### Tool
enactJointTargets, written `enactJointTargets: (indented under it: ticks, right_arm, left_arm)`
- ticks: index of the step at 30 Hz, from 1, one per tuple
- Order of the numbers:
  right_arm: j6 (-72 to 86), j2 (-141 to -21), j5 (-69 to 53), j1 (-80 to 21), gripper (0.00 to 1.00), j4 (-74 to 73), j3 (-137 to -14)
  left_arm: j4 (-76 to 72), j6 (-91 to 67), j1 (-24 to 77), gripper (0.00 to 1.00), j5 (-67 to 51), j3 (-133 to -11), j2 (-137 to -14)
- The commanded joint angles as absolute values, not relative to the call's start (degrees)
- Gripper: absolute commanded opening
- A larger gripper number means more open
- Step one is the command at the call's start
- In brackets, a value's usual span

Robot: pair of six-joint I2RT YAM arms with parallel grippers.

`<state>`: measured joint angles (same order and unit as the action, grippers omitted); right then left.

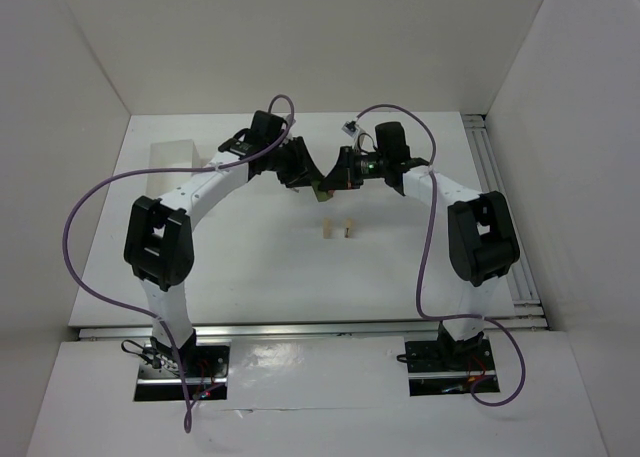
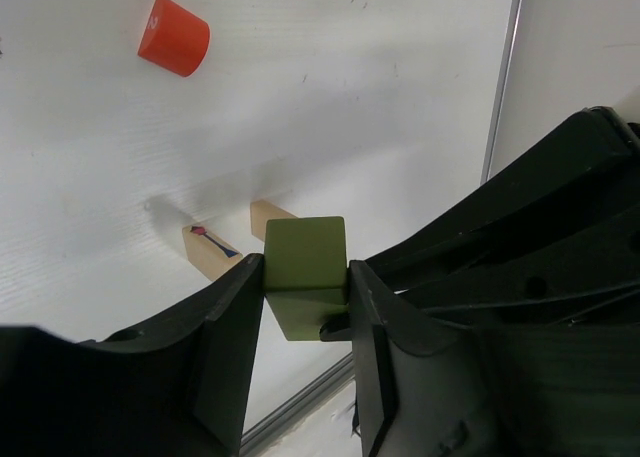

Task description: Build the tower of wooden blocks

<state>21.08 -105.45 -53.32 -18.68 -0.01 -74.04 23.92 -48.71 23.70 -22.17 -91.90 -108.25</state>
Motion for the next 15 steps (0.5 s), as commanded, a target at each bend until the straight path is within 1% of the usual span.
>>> enactJointTargets:
  ticks: [1, 3, 5, 6, 9, 10, 11, 12, 13, 15]
  right_arm:
    - [20.0, -105.6, -53.7, -19.4, 0.03, 0.5, -76.6]
    - [20.0, -105.6, -53.7, -19.4, 0.03, 0.5, -77.1]
    - [19.4, -105.6, -53.2, -19.4, 0.03, -0.1, -77.1]
    - [19.4, -105.6, -53.2, -19.4, 0.03, -0.1, -77.1]
    - [19.4, -105.6, -52.6, -19.4, 0.04, -0.6, -77.1]
    - [19.4, -105.6, -52.6, -19.4, 0.07, -0.6, -77.1]
    - [19.4, -105.6, -52.0, -19.4, 0.12, -0.6, -77.1]
    - [19.4, -105.6, -52.0, -19.4, 0.29, -0.6, -77.1]
    - [19.4, -105.6, -51.4, -19.4, 0.38, -1.1, -77.1]
    - [18.0, -105.6, -50.9, -19.4, 0.52, -2.7, -77.6]
  left_arm:
    - [22.8, -49.9, 24.3, 0.47, -22.6, -92.4, -106.9]
    - [22.8, -49.9, 24.3, 0.4, -22.6, -92.4, -106.9]
    - [22.8, -49.9, 24.3, 0.37, -22.6, -92.4, -106.4]
    - [22.8, -49.9, 24.3, 0.34, -22.1, -92.4, -106.3]
    - [22.8, -49.9, 24.3, 0.19, -22.1, -92.4, -106.3]
    - [22.8, -49.9, 24.3, 0.16, -21.5, -92.4, -106.3]
    - [23.5, -49.9, 24.3, 0.07, -21.4, -93.0, -106.3]
    - [24.3, -49.4, 24.3, 0.04, -20.8, -93.6, -106.3]
    - [25.0, -49.4, 24.3, 0.01, -20.0, -93.6, -106.3]
    - [27.1, -48.2, 24.3, 0.0, -18.0, -95.5, -106.3]
